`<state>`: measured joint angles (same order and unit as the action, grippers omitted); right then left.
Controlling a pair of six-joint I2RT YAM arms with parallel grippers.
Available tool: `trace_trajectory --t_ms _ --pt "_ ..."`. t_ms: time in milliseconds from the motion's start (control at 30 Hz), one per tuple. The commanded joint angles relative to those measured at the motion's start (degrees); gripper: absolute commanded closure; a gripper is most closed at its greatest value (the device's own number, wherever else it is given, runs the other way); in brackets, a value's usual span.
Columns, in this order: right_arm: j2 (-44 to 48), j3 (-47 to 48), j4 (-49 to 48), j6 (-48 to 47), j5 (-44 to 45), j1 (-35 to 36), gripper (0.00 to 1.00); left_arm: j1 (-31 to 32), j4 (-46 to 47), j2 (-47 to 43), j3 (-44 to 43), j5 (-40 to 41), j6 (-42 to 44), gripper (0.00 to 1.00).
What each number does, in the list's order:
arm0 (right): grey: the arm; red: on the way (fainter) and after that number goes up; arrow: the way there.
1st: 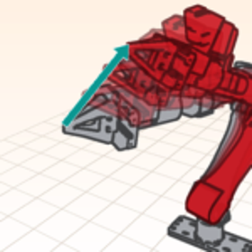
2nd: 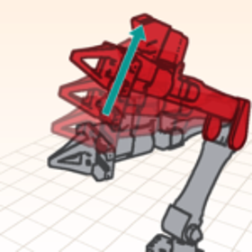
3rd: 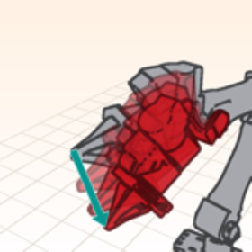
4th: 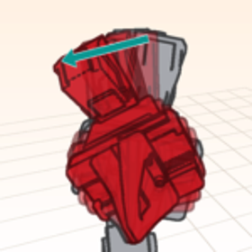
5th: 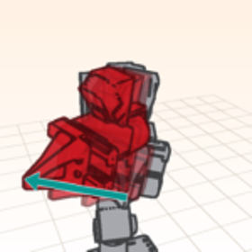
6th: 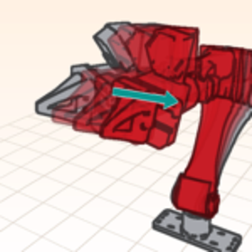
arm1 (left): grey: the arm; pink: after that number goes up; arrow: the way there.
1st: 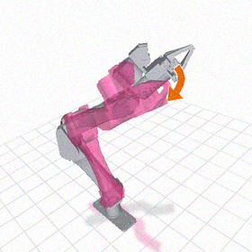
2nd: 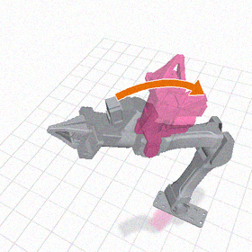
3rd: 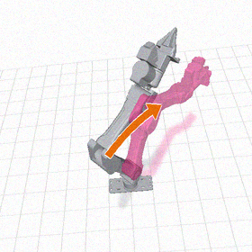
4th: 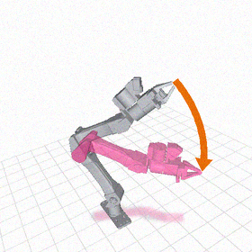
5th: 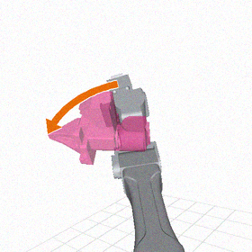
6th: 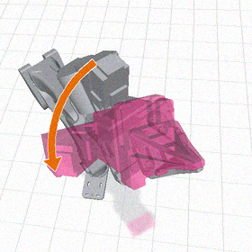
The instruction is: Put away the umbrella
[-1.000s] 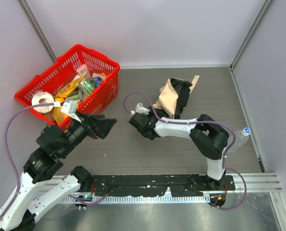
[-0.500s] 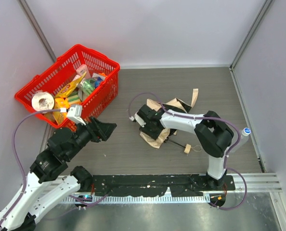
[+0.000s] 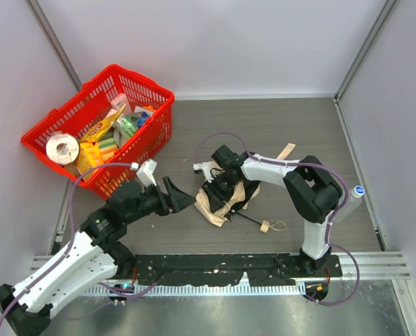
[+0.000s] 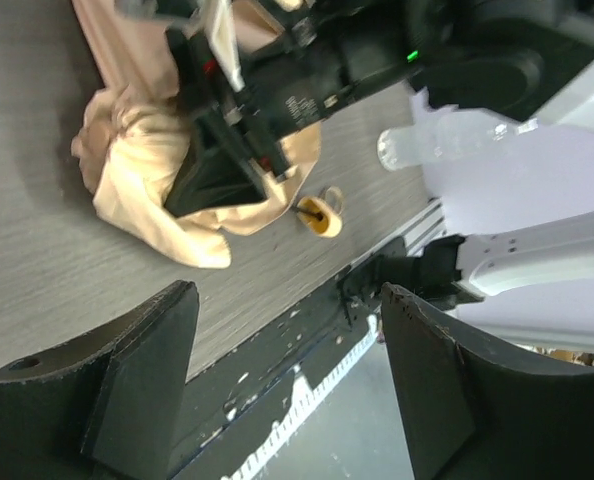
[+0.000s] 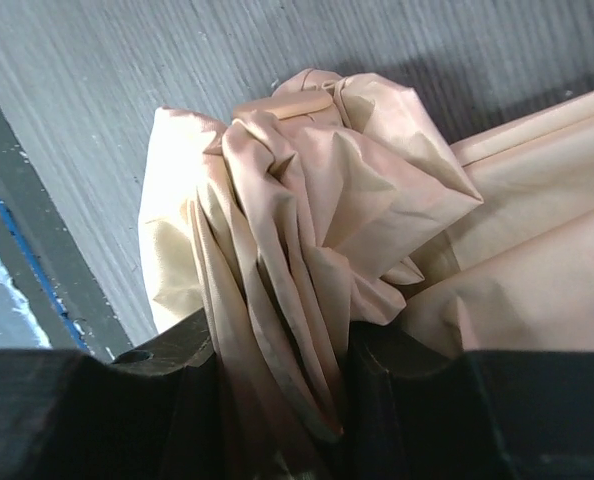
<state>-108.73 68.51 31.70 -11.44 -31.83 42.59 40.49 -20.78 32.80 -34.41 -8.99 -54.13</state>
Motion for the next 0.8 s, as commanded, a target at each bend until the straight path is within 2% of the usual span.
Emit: trace_trajectory --t_ms 0,133,200,267,367,433,500,567,667,767 --pt "-5.35 -3.65 0.46 1.07 -5.78 0.57 0.99 3.44 8.99 1.83 2.86 3.42 -3.26 0.23" --pt "-3.69 -4.70 -2.86 3.44 -4.12 0.39 0.99 8.98 16.45 5.95 8.29 17.22 -6.07 0.35" --pt "-2.72 -5.84 -5.16 4.67 -4.29 0.22 0.99 9.43 22.33 9.90 10.76 18.57 -7.13 0.46" --pt "-2.28 -6.81 -6.21 5.11 -4.12 0.22 0.99 9.43 26.47 14.12 12.17 20.41 -6.78 0.48" --pt "-1.58 -7.51 -6.83 5.55 -3.41 0.30 0.99 8.03 29.90 19.31 12.62 21.12 -5.91 0.44" --pt "-1.14 -7.43 -6.48 5.47 -2.80 0.21 0.99 6.01 30.79 21.07 13.05 22.35 -5.46 0.32" --pt "-0.87 -7.08 -5.96 5.03 -2.36 0.21 0.99 1.98 33.76 23.27 13.93 18.69 -7.56 0.16" --pt "-0.87 -6.90 -5.43 4.68 -2.18 0.13 0.99 -0.23 35.45 26.33 13.15 15.68 -8.97 0.09" --pt "-0.96 -6.81 -5.42 4.67 -2.00 0.21 0.99 -1.11 36.77 31.52 10.52 12.78 -12.04 0.07" --pt "-1.05 -6.37 -5.34 4.50 -1.39 0.21 0.99 -1.11 35.88 36.10 8.92 11.11 -18.89 0.06"
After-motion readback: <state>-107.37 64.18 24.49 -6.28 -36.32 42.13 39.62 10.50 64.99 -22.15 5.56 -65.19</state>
